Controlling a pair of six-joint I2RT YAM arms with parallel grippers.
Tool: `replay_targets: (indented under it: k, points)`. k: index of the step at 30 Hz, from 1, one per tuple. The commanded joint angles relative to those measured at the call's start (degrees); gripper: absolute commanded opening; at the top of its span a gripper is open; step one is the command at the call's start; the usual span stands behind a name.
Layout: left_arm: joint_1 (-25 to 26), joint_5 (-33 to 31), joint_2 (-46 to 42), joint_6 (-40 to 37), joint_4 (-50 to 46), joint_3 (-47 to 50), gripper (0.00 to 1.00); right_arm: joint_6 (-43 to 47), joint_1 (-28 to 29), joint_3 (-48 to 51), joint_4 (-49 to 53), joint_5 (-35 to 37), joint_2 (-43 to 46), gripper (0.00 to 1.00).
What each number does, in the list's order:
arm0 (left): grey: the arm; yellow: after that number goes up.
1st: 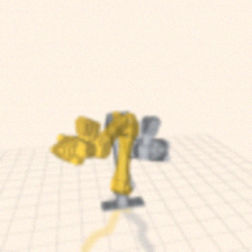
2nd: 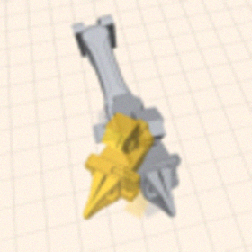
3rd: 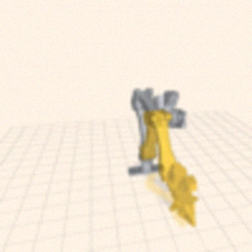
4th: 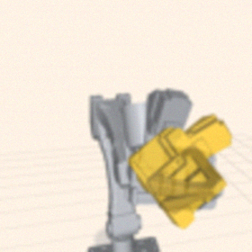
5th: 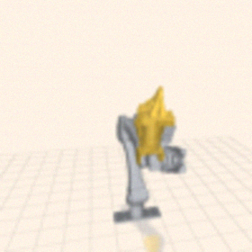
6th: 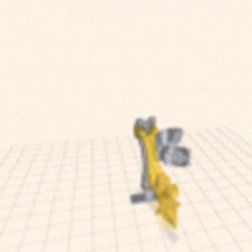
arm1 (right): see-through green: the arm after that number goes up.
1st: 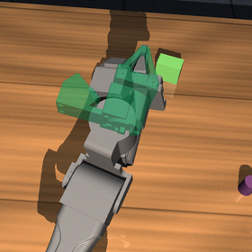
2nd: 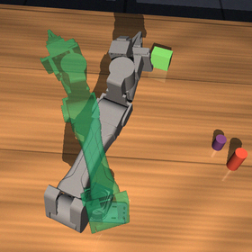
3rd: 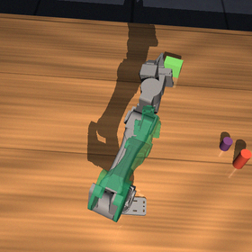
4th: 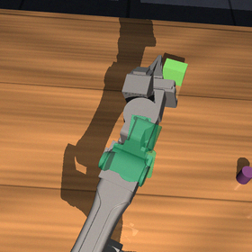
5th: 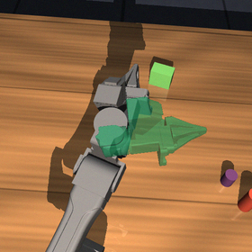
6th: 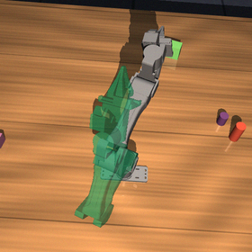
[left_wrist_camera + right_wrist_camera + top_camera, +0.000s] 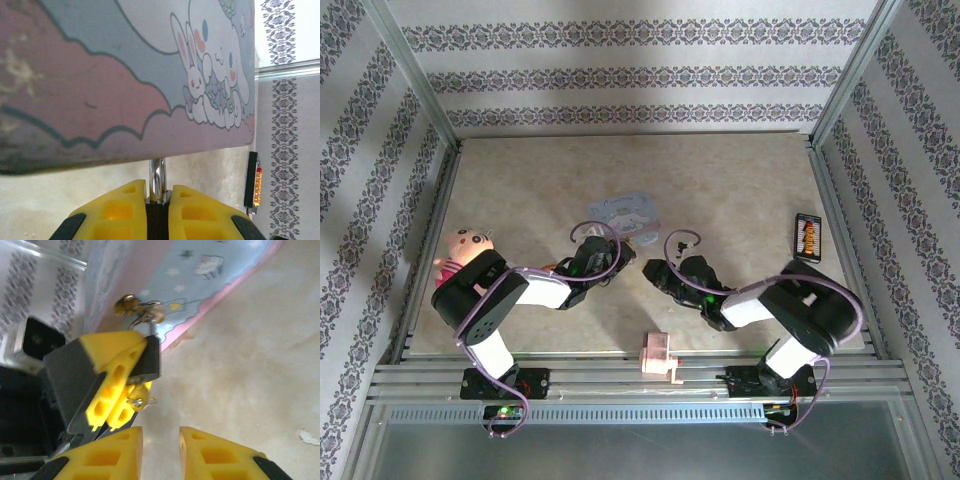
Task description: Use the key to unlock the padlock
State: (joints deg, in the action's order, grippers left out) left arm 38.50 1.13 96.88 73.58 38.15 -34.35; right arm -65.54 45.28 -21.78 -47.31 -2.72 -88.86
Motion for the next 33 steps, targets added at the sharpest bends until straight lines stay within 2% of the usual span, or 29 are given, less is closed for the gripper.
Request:
replay_targets:
  k: [1, 6, 10, 24, 33]
  points:
    - [-0.6, 1.0, -3.3, -1.7, -5.9, -2.6, 0.0, 15.8, 4.2, -6.6, 25.8, 11.8, 6.5, 0.29]
    - [-0.6, 2.9, -3.9, -0.1, -7.4, -3.3, 0.0, 25.9, 6.8, -11.1, 35.1, 16.6, 8.8, 0.28]
    - [-0.6, 4.4, -3.4, 1.6, -7.1, -3.3, 0.0, 31.7, 8.4, -13.3, 37.2, 18.5, 7.3, 0.27]
    - [-0.7, 6.9, -2.1, 4.2, -7.4, -4.0, 0.01, 44.1, 14.0, -21.0, 41.5, 29.1, -1.0, 0.31]
    - [-0.7, 7.9, -2.6, 4.1, -8.3, -4.1, 0.01, 48.3, 14.4, -25.3, 42.9, 34.8, -6.3, 0.32]
